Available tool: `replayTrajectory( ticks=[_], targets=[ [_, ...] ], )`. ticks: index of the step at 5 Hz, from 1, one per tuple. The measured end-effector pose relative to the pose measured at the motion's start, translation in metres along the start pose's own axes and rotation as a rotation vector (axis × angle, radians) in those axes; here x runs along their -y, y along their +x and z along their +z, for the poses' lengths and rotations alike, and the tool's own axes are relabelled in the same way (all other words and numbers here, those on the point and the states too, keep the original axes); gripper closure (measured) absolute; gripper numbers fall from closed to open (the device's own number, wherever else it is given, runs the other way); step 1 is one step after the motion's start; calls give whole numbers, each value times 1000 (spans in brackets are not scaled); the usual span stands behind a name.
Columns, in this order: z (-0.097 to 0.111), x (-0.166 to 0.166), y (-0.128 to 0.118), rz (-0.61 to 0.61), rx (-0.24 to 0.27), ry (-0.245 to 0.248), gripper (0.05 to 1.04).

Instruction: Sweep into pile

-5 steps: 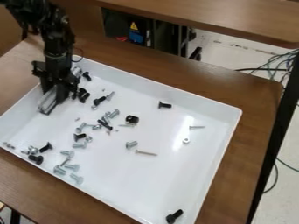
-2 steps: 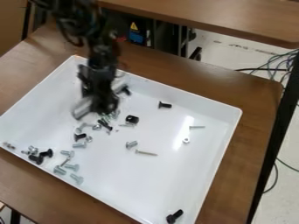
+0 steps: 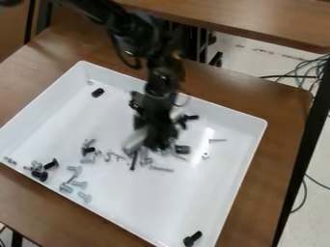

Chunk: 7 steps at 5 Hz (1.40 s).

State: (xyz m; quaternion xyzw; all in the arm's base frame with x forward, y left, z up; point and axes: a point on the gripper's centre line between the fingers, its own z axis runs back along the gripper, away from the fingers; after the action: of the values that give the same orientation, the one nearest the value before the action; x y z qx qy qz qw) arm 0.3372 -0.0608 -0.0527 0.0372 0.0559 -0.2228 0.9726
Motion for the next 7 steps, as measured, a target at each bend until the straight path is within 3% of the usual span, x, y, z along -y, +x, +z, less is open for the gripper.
replayTrajectory(
  ticks=[1,2,3,4,5,6,7],
  targets=[
    [4,28,3,36,-22,-13,721],
    [15,30,-7,93,-13,-5,721],
    [40,-4,-13,214,55,50,721],
    [61,-55,-42,423,70,104,721],
    [63,-93,-71,667,61,127,721],
    [43,-125,-110,900,-53,113,721],
    [5,-160,-138,1017,-145,73,721]
  ],
)
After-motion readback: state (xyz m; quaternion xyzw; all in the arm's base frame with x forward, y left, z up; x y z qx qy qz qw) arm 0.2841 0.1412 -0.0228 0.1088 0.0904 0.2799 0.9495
